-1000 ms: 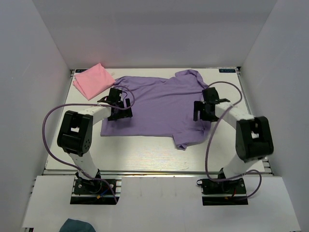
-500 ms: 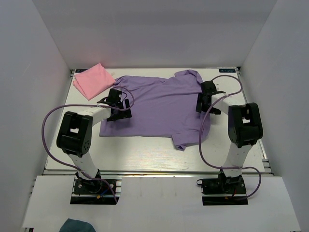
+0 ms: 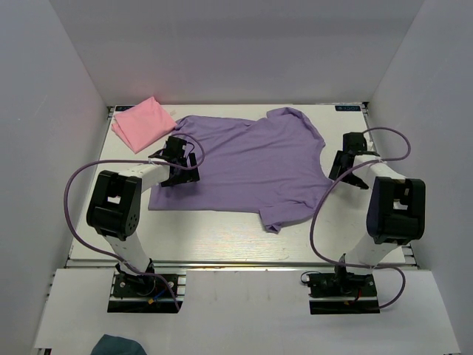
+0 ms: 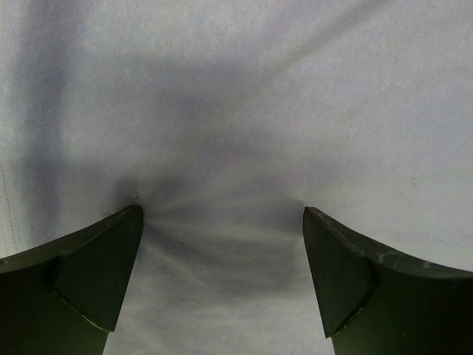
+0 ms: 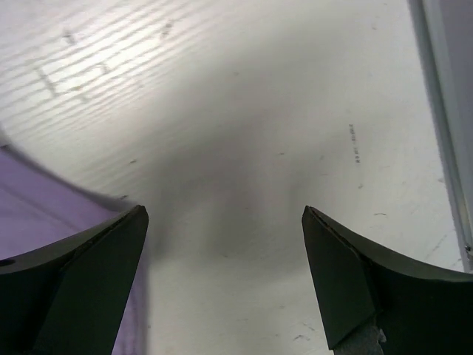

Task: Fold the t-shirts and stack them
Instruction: Flatten out the tshirt

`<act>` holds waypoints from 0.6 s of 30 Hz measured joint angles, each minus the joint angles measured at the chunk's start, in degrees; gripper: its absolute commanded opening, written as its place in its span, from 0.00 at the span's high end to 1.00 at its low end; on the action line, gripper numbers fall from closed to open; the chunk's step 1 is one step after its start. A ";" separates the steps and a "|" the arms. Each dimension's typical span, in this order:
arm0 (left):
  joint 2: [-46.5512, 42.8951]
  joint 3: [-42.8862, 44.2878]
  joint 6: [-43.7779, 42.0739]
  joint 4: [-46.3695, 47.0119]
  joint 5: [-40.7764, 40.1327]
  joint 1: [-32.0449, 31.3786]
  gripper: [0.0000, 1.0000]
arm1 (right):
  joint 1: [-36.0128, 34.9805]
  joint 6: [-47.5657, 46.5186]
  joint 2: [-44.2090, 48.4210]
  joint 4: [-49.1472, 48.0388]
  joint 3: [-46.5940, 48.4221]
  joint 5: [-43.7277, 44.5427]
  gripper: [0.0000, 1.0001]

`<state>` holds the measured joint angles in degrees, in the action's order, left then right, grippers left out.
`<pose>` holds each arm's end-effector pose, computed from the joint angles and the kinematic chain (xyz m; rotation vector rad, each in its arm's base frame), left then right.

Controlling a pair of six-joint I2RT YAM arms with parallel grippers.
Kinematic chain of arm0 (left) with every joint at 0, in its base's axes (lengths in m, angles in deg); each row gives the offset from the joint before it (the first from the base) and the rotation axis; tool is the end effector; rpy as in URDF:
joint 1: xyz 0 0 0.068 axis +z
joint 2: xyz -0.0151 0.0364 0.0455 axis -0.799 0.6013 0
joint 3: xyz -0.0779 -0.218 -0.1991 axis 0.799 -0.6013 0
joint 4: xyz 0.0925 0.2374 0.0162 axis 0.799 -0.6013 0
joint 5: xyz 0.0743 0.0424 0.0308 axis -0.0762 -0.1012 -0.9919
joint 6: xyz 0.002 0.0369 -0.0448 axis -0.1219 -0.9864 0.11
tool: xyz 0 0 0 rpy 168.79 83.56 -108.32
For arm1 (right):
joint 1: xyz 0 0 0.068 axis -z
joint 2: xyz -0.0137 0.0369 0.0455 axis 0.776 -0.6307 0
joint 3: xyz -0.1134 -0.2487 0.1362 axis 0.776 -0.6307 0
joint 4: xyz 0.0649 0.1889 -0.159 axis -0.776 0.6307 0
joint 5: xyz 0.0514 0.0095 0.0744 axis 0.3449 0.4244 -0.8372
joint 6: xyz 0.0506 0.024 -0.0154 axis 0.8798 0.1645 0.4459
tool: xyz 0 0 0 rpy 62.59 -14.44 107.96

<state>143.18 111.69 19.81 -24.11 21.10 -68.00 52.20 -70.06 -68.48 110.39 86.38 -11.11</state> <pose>0.3375 -0.0837 0.1885 -0.2145 2.6380 -0.0141 0.3336 -0.0248 0.2196 0.5143 2.4778 -0.4543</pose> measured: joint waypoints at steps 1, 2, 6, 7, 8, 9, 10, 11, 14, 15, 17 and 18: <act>0.00 0.02 0.00 -0.15 -0.13 0.00 0.00 | 0.63 -0.15 0.00 0.13 -0.09 0.02 0.10; 0.00 0.02 0.00 -0.24 -0.26 0.00 0.00 | 1.33 -0.42 0.00 0.31 -0.09 0.02 0.10; 0.00 0.11 0.00 -0.81 -0.74 0.00 0.00 | 2.71 -2.49 1.49 1.07 -0.09 -4.68 0.10; 0.00 0.11 -0.02 -0.96 -0.94 0.00 0.00 | 2.40 -3.17 2.75 1.11 -0.13 -7.19 0.10; 0.00 0.11 -0.07 -1.01 -1.07 0.00 0.00 | 1.99 -3.72 4.42 1.05 -0.24 -9.84 0.10; -0.02 0.13 -0.07 -1.11 -1.16 0.00 0.00 | 1.42 -4.13 6.95 0.13 -0.90 -13.57 0.10; -0.02 0.20 -0.09 -1.22 -1.16 0.00 0.00 | 0.72 -4.35 9.70 -0.48 -1.77 -17.53 0.10; -0.02 0.20 -0.09 -1.33 -1.16 0.00 0.00 | -0.28 -4.46 12.85 -1.55 -2.95 -22.45 0.10; -0.02 0.31 -0.11 -1.62 -1.09 0.00 0.00 | -5.70 -4.26 19.28 -4.13 -5.57 -33.68 0.10; -0.02 0.31 -0.11 -1.64 -1.05 0.00 0.00 | -8.31 -4.04 20.11 -4.63 -6.03 -36.65 0.10; -0.02 0.35 -0.13 -1.66 -1.03 0.00 0.00 | -12.85 -3.76 20.35 -5.16 -6.97 -40.65 0.10; -0.02 0.42 -0.13 -1.68 -0.98 0.00 0.00 | -15.21 -3.56 20.20 -5.35 -7.85 -42.29 0.10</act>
<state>143.16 112.11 19.68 -25.79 20.11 -68.00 36.98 -73.63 -48.28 105.04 78.54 -53.40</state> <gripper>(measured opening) 0.995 0.905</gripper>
